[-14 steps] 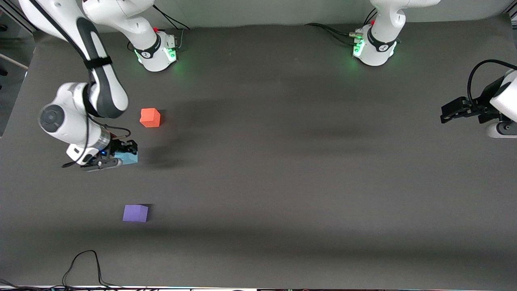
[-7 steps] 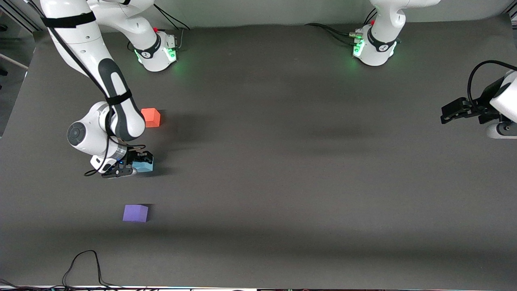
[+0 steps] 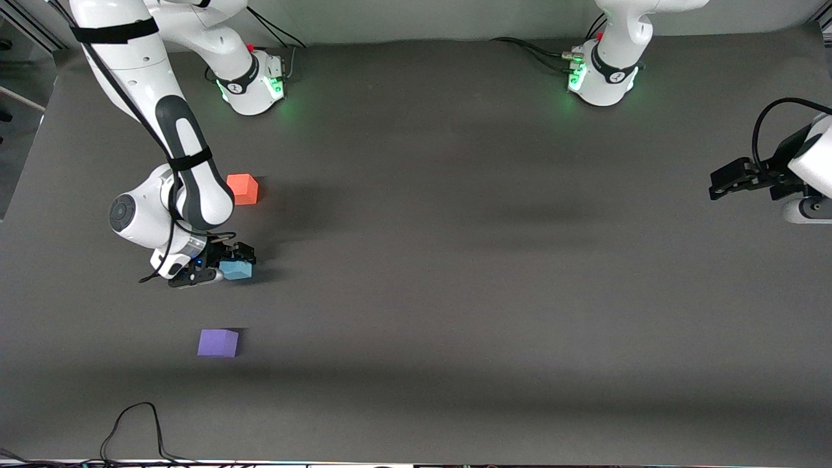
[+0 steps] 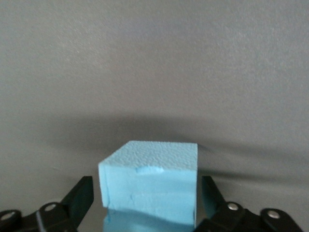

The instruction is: Place blue block between orange and purple blocks

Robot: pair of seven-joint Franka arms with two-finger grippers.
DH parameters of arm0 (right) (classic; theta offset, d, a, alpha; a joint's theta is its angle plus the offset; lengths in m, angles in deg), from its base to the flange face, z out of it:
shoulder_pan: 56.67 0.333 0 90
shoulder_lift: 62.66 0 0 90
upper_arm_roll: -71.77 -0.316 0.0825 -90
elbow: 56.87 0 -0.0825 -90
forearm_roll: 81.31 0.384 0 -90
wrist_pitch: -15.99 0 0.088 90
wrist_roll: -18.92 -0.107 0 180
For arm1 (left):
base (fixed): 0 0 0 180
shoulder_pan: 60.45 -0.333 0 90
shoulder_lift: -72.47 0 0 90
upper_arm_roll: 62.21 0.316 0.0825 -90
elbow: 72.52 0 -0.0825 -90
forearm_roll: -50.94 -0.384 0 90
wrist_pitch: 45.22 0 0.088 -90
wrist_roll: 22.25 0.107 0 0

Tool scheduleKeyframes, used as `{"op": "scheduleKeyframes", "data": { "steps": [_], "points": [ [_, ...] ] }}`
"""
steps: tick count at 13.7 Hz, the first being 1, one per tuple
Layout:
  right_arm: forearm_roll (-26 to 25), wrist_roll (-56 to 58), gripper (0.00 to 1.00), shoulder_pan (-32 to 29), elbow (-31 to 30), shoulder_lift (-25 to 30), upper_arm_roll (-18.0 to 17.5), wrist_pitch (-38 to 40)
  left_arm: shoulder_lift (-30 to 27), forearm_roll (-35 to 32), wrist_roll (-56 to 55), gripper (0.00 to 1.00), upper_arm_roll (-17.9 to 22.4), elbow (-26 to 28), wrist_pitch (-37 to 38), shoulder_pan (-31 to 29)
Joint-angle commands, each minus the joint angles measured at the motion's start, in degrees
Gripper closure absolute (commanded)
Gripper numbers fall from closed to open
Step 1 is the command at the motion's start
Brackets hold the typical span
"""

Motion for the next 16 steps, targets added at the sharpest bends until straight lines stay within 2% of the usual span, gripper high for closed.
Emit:
{"op": "scheduleKeyframes", "data": {
  "steps": [1,3,5,6,8,11,16],
  "points": [
    [-3.18,-0.32,0.00,0.57,0.60,1.83,0.68,0.72,-0.56,-0.78,-0.38,0.00,0.38,0.97,-1.16,0.56],
    [-11.85,-6.71,0.00,0.57,2.78,4.37,1.46,6.66,-0.56,-0.78,-0.38,0.00,0.38,0.97,-1.16,0.56],
    [-21.35,-13.75,0.00,0.48,8.22,7.27,2.34,16.75,-0.56,-0.78,-0.38,0.00,0.38,1.14,-1.42,0.56],
    [-23.75,-15.09,0.00,0.39,11.38,8.42,2.43,22.20,-0.56,-0.78,-0.38,0.00,0.38,1.14,-1.51,0.56],
    [-24.91,-15.97,0.00,0.39,18.14,9.83,3.04,31.00,-0.56,-0.78,-0.38,0.00,0.38,1.14,-1.60,0.56],
    [-29.47,-19.49,0.00,0.48,31.23,10.89,2.96,46.12,-0.56,-0.78,-0.38,0.00,0.38,1.23,-1.60,0.56],
    [-29.57,-19.67,0.00,0.57,42.42,14.84,2.70,59.32,-0.65,-0.69,-0.38,0.00,0.38,1.23,-1.60,0.56]
  ]
}}
